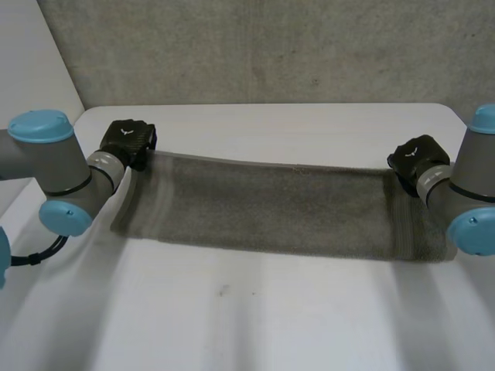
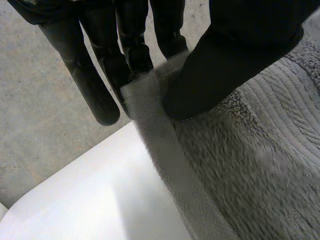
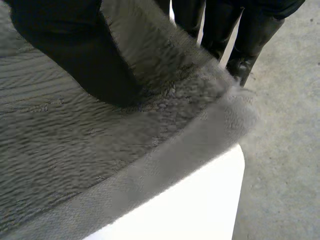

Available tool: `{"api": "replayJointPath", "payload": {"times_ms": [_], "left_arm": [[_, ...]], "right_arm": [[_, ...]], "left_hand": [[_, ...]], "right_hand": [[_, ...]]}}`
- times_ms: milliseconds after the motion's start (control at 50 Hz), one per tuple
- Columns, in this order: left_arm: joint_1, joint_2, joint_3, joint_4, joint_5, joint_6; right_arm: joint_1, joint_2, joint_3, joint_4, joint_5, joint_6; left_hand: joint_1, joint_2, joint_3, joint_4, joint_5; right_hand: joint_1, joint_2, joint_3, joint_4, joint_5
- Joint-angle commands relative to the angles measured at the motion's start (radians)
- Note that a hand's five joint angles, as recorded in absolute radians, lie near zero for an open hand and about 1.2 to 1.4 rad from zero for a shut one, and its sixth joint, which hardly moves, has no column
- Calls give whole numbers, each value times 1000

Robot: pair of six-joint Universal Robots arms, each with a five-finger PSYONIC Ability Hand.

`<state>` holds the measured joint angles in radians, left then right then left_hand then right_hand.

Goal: Fold the towel.

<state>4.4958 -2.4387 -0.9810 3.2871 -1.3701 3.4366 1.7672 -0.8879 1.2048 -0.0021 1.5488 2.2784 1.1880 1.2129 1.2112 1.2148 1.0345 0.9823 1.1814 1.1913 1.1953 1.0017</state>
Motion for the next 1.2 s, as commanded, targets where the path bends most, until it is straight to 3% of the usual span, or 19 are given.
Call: {"api": "replayJointPath", "payload": {"times_ms": [20, 100, 160, 340, 460, 560, 840, 940, 1140, 1200], "left_arm": [[-6, -22, 19, 31, 11, -5], [-30, -4, 5, 75, 17, -8], [-33, 33, -11, 72, 11, -10], [-26, 234, -205, 68, 6, -94], [-12, 452, -422, 71, 5, -227], [-10, 544, -542, 85, 9, -263], [-3, 564, -671, 164, -27, -278], [37, 566, -734, 242, -57, -280], [42, 566, -742, 249, -57, -280], [39, 566, -743, 249, -57, -280]], "right_arm": [[8, 46, -40, -59, 51, 0], [24, 26, -33, -59, 122, 16], [29, 3, -24, -59, 128, 30], [17, -225, 116, -49, 68, 214], [18, -298, 217, -39, 4, 265], [-12, -362, 346, 16, -32, 285], [-118, -362, 544, -29, -122, 305], [-146, -333, 576, -65, -168, 299], [-164, -270, 565, -93, -171, 285], [-173, -260, 561, -95, -173, 283]], "left_hand": [[-969, -994, -992, -995, -990], [-1013, -1038, -1037, -1040, -1035], [-1013, -1038, -1037, -1040, -1035], [-1013, -1038, -1037, -1040, -1035], [-1013, -1038, -1037, -1040, -1035], [-1013, -1038, -1037, -1040, -1035], [-1013, -1038, -1037, -1040, -1035], [-1013, -1038, -1037, -1040, -1035], [-1013, -1038, -1037, -1040, -1035], [-1013, -1038, -1037, -1040, -1035]], "right_hand": [[-808, -1007, -1017, -1021, -1002], [-808, -1007, -1017, -1021, -1002], [-808, -1007, -1017, -1021, -1002], [-808, -1007, -1017, -1021, -1002], [-808, -1007, -1017, -1021, -1002], [-808, -1007, -1017, -1021, -1002], [-721, -920, -930, -934, -915], [-525, -724, -734, -738, -719], [-372, -571, -581, -585, -566], [-203, -402, -412, -416, -397]]}}
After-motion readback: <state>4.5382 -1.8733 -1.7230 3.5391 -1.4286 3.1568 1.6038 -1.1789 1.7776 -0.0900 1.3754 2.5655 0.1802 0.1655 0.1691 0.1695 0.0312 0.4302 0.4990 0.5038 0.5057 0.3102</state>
